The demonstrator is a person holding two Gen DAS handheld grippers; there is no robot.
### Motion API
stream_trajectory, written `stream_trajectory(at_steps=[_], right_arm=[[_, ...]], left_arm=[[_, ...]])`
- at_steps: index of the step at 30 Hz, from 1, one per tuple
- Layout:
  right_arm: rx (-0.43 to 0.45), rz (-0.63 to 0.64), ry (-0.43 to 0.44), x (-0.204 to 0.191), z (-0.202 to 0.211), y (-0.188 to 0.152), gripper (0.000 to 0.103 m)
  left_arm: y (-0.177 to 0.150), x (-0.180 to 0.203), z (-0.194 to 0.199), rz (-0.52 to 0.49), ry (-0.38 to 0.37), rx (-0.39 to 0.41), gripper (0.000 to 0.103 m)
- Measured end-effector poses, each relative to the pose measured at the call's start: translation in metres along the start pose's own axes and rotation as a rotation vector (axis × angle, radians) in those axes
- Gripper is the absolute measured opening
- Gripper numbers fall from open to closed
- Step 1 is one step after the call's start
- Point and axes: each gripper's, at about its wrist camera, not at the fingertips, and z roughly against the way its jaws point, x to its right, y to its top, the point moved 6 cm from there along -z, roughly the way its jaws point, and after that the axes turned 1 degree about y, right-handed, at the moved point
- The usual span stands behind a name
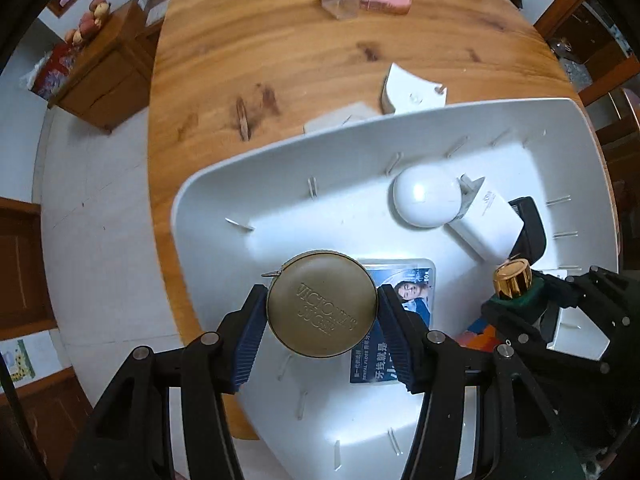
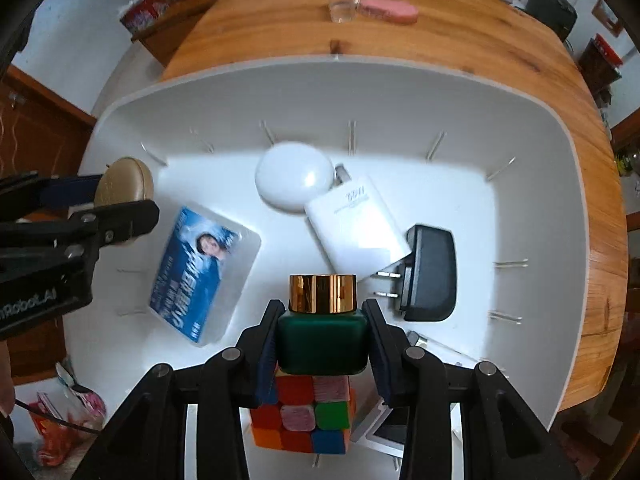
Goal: Organize rigid objects
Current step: 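Carry the gold tin and green jar over the tray, then lower the gold tin and green jar into the tray and open both tools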
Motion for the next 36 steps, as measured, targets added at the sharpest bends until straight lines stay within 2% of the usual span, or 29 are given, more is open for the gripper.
stream_trajectory(at_steps=[2, 9, 14, 19, 29, 35, 36], right_arm=[[-0.024, 0.011, -0.013, -0.001, -0.007, -0.003, 0.040], [-0.069, 0.045, -0.040, -0.002, -0.021, -0.004, 0.040], [-0.081, 0.070, -0.052, -0.004, -0.024, -0.003, 0.042], [-0.064, 0.085, -0.057, -0.004, -0.017, -0.005, 0.050], [-0.030, 0.105, -0.079, -0.002, -0.003, -0.002, 0.050], [-0.025, 0.083, -0.082, 0.012, 0.007, -0.009, 0.050], [-0.025, 0.080, -0.082, 0.018, 0.009, -0.003, 0.050]], left_arm=[[0.000, 0.000, -0.005, 0.009, -0.014, -0.008, 0.059], [0.000, 0.018, -0.013, -0.068, 0.014, 0.018, 0.059], [0.003, 0.022, -0.013, -0.077, 0.025, 0.029, 0.060], [0.007, 0.021, -0.013, -0.073, 0.028, 0.037, 0.060], [0.007, 0.029, -0.014, -0.061, -0.004, 0.043, 0.074], [0.006, 0.032, -0.012, -0.054, -0.021, 0.037, 0.075], [0.007, 0.032, -0.009, -0.051, -0.035, 0.037, 0.075]])
